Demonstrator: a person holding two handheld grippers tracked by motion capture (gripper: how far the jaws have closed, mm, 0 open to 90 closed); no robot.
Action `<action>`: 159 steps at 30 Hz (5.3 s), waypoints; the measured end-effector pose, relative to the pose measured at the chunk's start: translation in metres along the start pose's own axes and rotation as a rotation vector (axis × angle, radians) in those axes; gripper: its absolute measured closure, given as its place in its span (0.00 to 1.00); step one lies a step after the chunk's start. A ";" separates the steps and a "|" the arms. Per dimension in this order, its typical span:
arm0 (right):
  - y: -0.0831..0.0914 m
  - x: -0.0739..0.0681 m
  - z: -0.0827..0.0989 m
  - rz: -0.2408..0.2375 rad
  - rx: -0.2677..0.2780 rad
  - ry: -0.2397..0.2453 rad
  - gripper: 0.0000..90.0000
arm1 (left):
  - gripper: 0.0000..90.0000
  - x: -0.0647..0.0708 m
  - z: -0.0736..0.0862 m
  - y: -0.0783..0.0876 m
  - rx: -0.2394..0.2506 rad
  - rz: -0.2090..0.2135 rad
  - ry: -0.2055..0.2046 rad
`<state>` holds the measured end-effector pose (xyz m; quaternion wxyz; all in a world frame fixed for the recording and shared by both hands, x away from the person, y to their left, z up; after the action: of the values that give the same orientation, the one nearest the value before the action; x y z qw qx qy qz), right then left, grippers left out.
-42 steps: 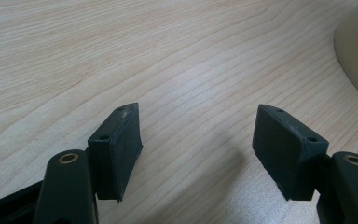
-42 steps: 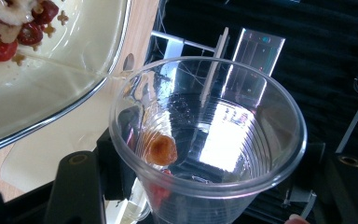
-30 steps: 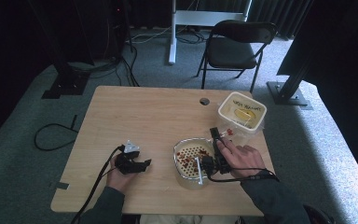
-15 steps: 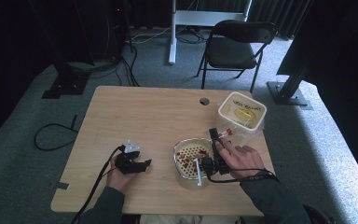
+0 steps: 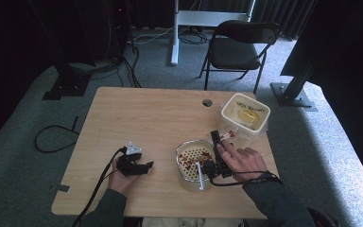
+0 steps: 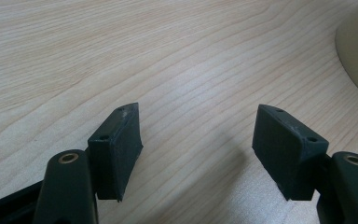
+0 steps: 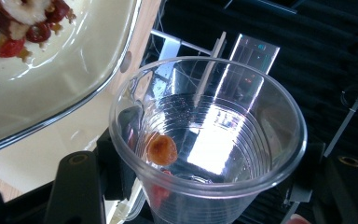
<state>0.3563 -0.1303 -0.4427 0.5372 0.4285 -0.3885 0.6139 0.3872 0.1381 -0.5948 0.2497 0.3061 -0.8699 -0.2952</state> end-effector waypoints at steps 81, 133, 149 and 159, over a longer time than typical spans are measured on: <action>0.001 0.006 0.003 -0.052 0.079 -0.318 0.38 | 0.37 0.002 0.000 -0.001 -0.003 -0.009 -0.011; -0.054 0.018 0.122 -0.345 -0.005 -1.517 0.39 | 0.37 0.002 0.000 -0.001 -0.004 -0.010 -0.016; -0.066 0.018 0.154 -0.349 -0.070 -1.632 0.39 | 0.37 0.002 0.000 -0.001 -0.002 -0.010 -0.016; -0.077 0.020 0.174 -0.323 -0.122 -1.656 0.38 | 0.37 0.002 0.000 -0.001 -0.003 -0.010 -0.015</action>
<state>0.4510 -0.2776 -0.3650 0.1825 0.7605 -0.6231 -0.0047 0.3863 0.1362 -0.5954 0.2419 0.3078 -0.8699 -0.2999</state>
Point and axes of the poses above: each handheld gripper's, and its own axes: y roughly backward along the jaws, z roughly out of its underside, x roughly to its right, the point moved 8 cm from there along -y, roughly forward along the jaws, and after that the axes turned 13 degrees about z, right-handed, at the moved point
